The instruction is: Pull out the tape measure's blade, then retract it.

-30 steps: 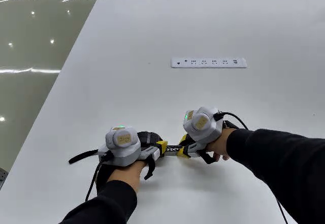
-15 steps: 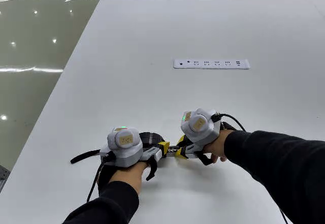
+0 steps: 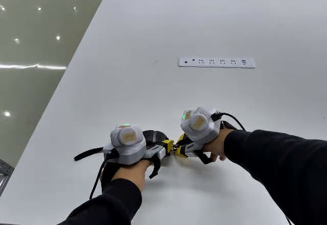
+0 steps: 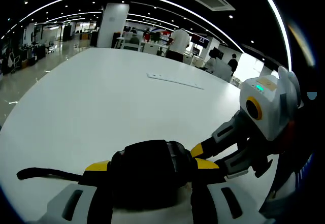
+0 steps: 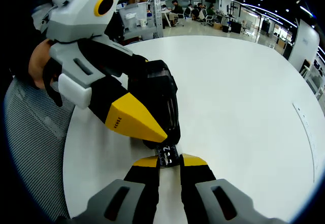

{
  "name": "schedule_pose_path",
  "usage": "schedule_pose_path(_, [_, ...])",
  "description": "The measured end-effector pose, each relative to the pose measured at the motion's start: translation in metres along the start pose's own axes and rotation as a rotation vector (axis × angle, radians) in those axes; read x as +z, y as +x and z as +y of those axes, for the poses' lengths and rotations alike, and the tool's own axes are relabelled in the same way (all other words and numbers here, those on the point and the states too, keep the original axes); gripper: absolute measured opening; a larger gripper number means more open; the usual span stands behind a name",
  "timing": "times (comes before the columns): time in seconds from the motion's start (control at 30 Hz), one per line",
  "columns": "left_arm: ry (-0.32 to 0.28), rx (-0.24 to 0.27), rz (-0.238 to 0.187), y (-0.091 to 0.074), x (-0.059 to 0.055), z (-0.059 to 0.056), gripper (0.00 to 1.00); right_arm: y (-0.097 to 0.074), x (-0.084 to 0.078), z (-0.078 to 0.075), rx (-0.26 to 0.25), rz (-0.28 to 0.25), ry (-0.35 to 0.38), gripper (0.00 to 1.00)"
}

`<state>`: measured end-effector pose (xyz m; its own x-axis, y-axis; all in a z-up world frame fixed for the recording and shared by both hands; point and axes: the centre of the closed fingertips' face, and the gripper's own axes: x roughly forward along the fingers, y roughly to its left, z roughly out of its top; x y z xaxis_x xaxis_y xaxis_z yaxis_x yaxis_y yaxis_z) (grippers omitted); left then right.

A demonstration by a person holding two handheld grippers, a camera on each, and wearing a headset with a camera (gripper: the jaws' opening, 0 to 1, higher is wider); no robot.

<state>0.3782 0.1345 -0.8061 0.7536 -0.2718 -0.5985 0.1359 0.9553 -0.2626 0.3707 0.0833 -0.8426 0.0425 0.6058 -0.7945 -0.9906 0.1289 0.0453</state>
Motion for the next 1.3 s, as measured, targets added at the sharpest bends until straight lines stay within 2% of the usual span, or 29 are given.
schedule_pose_path(0.37, [-0.012,-0.009,0.002,-0.0005,0.0000,0.0005,0.58,0.0052,0.0063,0.0017,0.004,-0.001,-0.009,0.11])
schedule_pose_path(0.43, [-0.010,-0.012,0.002,-0.0010,0.0000,0.0010,0.58,0.0067,0.0066,0.0016,0.007,0.019,-0.059,0.11])
schedule_pose_path(0.47, [-0.011,-0.014,0.002,-0.0015,-0.0003,0.0009,0.58,0.0068,0.0074,0.0032,0.010,0.013,-0.035,0.11])
schedule_pose_path(0.87, [-0.008,-0.021,0.005,-0.0007,-0.0006,0.0007,0.58,0.0073,0.0071,0.0032,0.022,0.012,-0.041,0.11])
schedule_pose_path(1.13, [-0.010,-0.021,0.006,-0.0003,-0.0013,-0.0007,0.58,0.0070,0.0064,0.0042,0.010,0.015,-0.017,0.11])
schedule_pose_path(1.3, [-0.010,-0.020,0.006,-0.0001,-0.0017,-0.0010,0.58,0.0067,0.0061,0.0049,0.008,0.020,-0.030,0.11])
